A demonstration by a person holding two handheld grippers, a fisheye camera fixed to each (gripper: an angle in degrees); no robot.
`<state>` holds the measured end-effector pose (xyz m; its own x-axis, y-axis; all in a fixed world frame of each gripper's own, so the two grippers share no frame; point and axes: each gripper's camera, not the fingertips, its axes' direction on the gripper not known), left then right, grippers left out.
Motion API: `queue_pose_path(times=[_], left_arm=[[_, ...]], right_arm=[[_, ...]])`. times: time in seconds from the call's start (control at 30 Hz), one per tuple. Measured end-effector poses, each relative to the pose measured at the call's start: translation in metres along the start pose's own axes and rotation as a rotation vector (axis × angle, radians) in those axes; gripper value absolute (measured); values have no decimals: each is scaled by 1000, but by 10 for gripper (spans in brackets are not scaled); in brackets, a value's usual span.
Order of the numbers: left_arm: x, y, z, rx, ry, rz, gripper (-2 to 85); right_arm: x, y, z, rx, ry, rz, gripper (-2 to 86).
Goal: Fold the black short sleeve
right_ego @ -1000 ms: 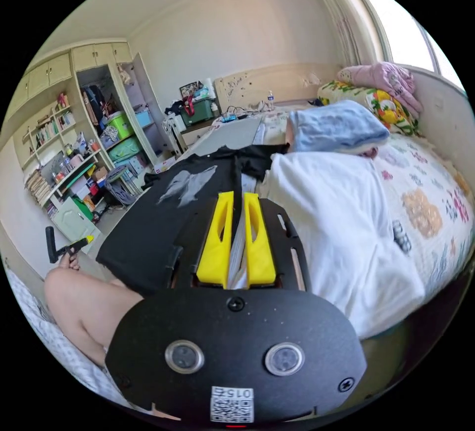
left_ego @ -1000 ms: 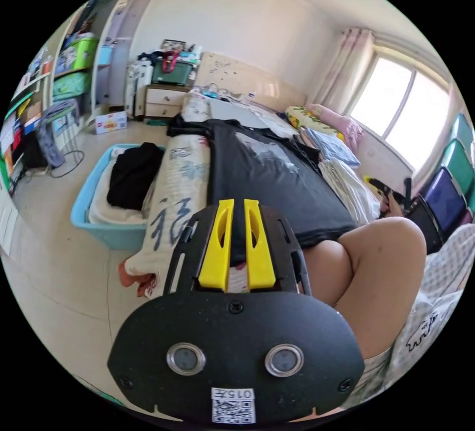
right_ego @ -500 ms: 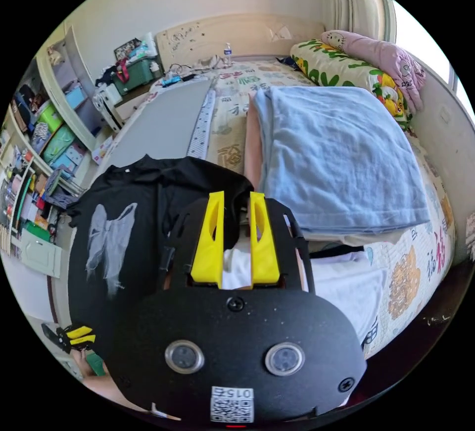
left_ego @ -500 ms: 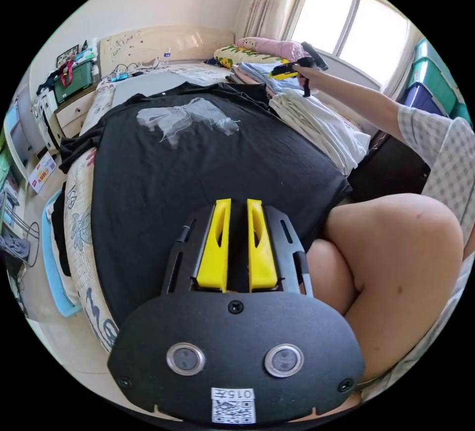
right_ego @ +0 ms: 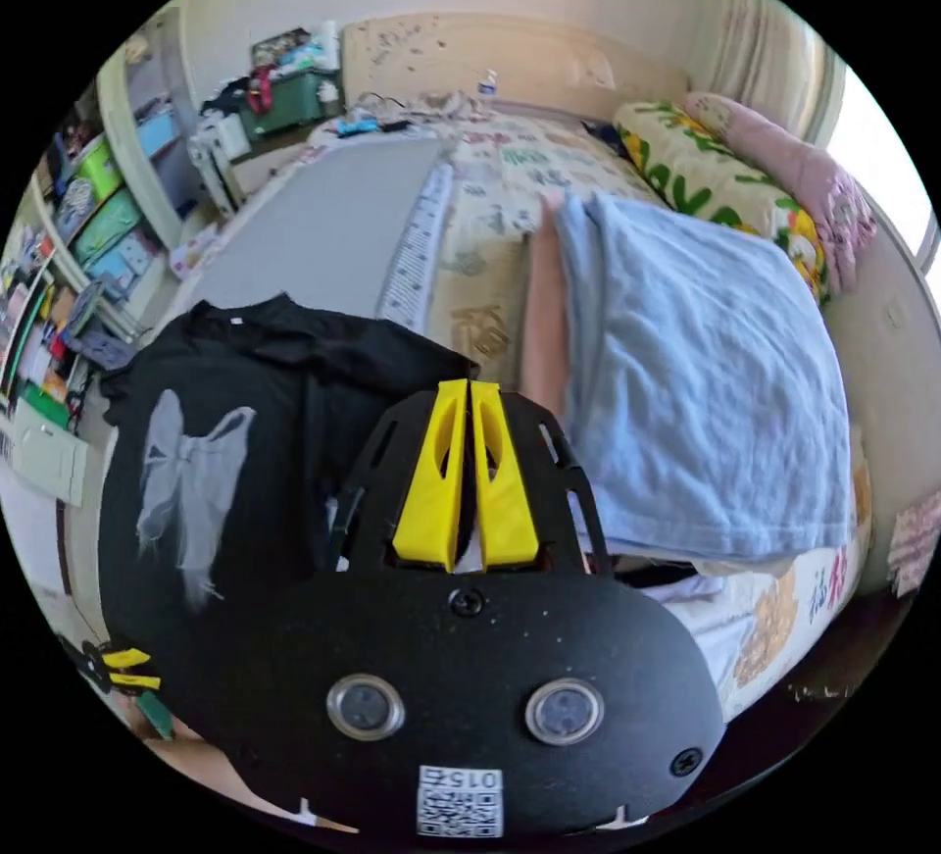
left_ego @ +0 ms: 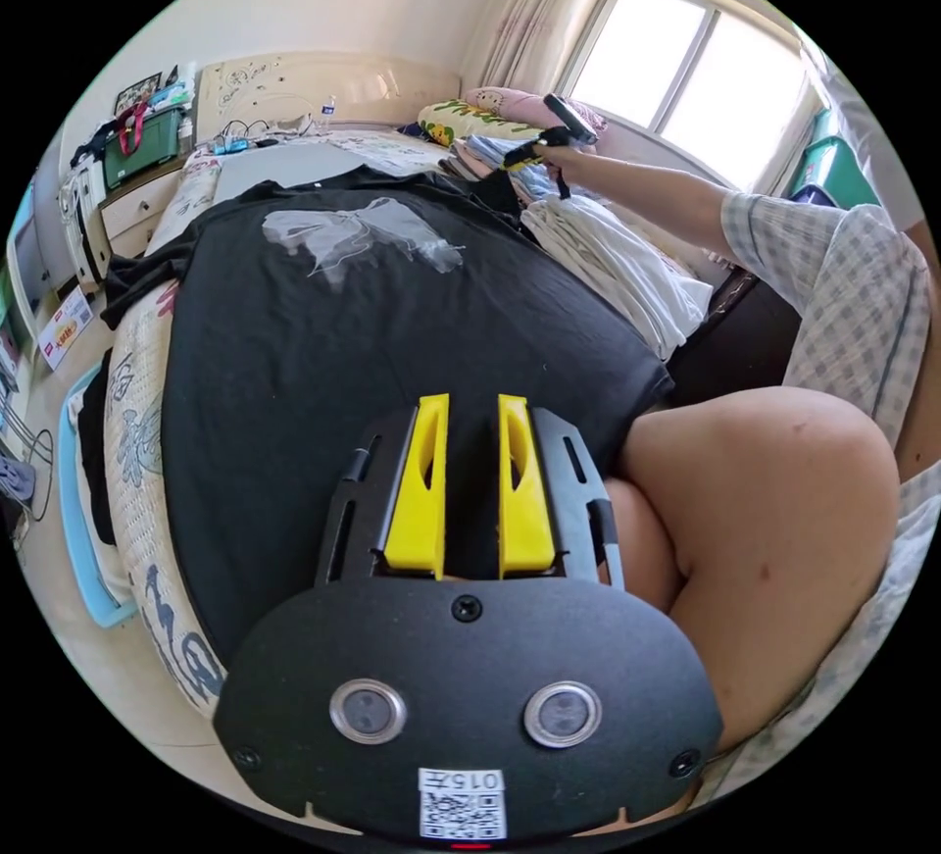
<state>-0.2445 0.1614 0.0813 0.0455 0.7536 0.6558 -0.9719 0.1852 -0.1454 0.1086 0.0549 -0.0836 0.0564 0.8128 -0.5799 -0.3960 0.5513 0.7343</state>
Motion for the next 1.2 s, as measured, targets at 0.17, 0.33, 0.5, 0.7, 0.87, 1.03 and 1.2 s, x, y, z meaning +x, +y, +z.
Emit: queue_pose_path(times=[0.17, 0.33, 0.5, 0.7, 0.87, 1.03, 1.2], left_arm=[[-17, 14, 11, 15, 39, -32, 82], [-37, 28, 21, 16, 92, -67, 80], [-63, 13, 11, 74, 62, -29, 80], [-138, -109, 71, 133, 44, -9, 94], [-190, -215, 187, 2, 74, -96, 108], [-201, -248, 280, -125, 88, -125, 106], [-196, -249, 313, -202, -12, -49, 24]], right_arm=[[-120, -28, -18, 35, -186, -305, -1], [-177, -17, 5, -111, -381, -527, 64], [-104, 9, -16, 32, -213, -460, 77], [-66, 50, 20, -92, -212, -393, 91], [-95, 66, 28, -76, -199, -484, 102], [-117, 65, 59, -125, -85, -576, 86], [-100, 50, 77, -148, -198, -494, 60]])
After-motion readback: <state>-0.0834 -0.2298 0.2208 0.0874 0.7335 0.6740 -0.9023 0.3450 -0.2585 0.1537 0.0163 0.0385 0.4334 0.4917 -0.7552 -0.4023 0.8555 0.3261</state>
